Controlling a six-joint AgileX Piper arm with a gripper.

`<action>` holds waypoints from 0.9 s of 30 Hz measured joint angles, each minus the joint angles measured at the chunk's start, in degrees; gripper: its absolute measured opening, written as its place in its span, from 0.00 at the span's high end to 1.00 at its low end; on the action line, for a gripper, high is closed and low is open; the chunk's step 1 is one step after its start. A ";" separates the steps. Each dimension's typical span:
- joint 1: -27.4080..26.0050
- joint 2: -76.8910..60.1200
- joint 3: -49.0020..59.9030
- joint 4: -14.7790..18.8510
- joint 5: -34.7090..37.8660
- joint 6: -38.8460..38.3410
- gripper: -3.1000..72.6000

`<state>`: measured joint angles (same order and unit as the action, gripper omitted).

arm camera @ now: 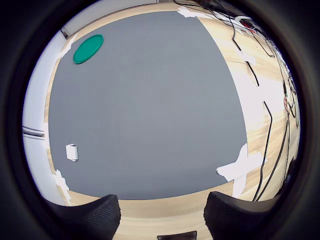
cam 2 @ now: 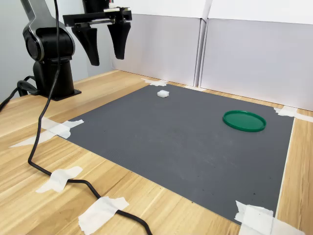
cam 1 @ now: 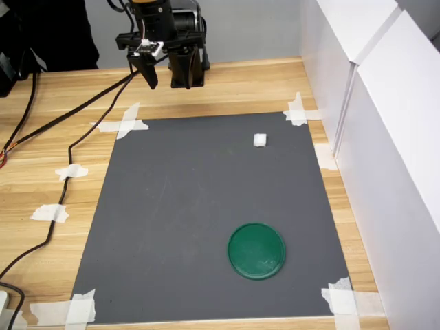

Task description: Grasp a white terminal and put it on the green lid.

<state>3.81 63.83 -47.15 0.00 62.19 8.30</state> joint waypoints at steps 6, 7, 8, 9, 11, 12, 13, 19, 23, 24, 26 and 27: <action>9.40 3.09 -1.02 0.00 -2.39 2.10 0.01; 11.16 3.78 -1.10 0.00 -2.93 2.55 0.01; 12.98 4.51 -1.22 0.00 -3.58 2.89 0.01; 14.78 5.30 -1.29 0.00 -4.31 3.05 0.01; 18.19 6.98 -1.34 0.00 -5.55 3.85 0.01; 19.77 7.92 -1.34 0.00 -6.25 4.41 0.01; 21.23 8.89 -1.34 0.00 -7.02 5.15 0.01; 27.38 14.66 -1.40 0.00 -12.69 11.31 0.01; 30.12 17.94 -1.40 0.00 -17.42 13.36 0.02; 30.54 18.74 -1.40 0.00 -18.64 13.58 0.03; 30.89 20.28 -1.40 0.00 -20.55 14.15 0.04; 31.02 20.94 -1.40 0.00 -21.47 14.56 0.05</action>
<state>34.83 84.77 -48.54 0.00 40.73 22.86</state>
